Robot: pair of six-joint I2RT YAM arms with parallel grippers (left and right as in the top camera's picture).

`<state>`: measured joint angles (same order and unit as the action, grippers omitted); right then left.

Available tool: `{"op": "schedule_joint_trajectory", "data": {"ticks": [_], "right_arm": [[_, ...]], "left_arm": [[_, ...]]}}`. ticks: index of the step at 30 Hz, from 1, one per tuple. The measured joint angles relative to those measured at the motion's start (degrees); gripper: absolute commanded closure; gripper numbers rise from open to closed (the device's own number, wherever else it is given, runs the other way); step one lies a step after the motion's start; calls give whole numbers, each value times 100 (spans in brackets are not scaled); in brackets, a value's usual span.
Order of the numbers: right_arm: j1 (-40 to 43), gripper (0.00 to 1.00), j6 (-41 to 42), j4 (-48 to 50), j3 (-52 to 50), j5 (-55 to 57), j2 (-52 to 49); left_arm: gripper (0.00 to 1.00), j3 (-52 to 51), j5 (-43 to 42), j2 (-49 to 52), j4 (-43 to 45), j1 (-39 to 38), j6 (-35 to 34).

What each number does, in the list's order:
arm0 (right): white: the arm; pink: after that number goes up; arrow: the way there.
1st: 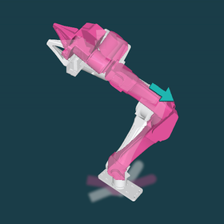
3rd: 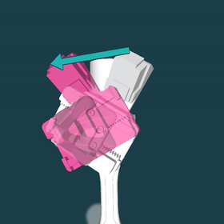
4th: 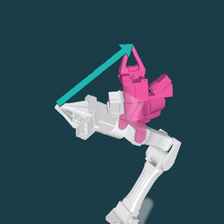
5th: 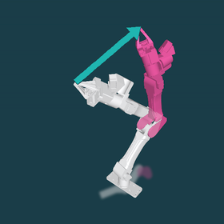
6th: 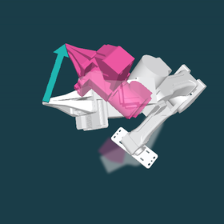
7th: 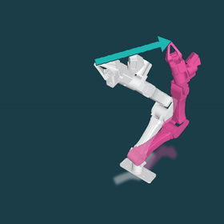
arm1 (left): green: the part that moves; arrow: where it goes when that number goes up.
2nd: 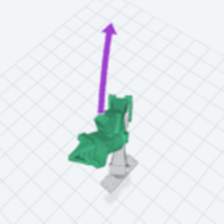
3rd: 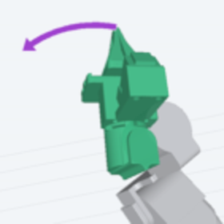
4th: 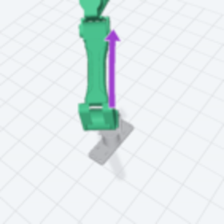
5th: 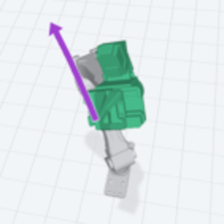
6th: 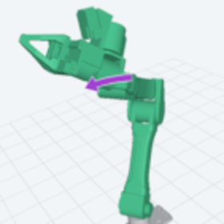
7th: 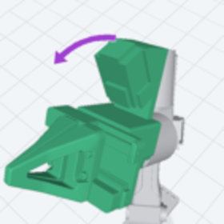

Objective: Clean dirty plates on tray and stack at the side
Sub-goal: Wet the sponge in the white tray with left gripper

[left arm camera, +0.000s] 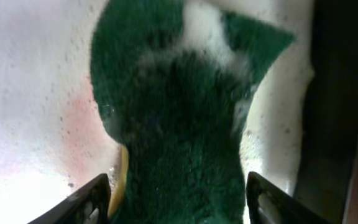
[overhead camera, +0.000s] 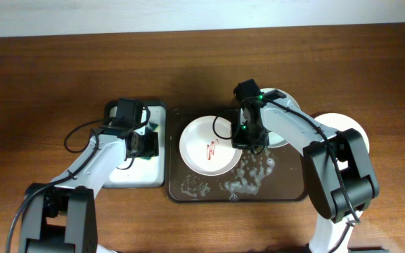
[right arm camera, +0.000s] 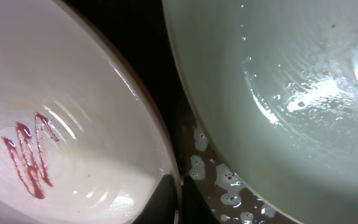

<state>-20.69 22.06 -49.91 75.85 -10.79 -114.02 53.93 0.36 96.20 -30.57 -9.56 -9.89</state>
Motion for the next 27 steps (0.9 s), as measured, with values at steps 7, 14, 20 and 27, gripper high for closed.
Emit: {"op": "schedule_joint_trajectory", "data": {"ticks": [7,14,20,27], "right_arm": [[0,95,-2,0,0,0,0],[0,95,0,0,0,0,0],[0,95,-2,-2,0,0,0],[0,95,-4,-7,0,0,0]], "left_arm": [[49,-17,-37,0,24,0,4],[48,-17,-39,13,46,0,-2],[75,-15,-55,234,203,0,-31],[100,-15,-57,234,267,7,-13]]}}
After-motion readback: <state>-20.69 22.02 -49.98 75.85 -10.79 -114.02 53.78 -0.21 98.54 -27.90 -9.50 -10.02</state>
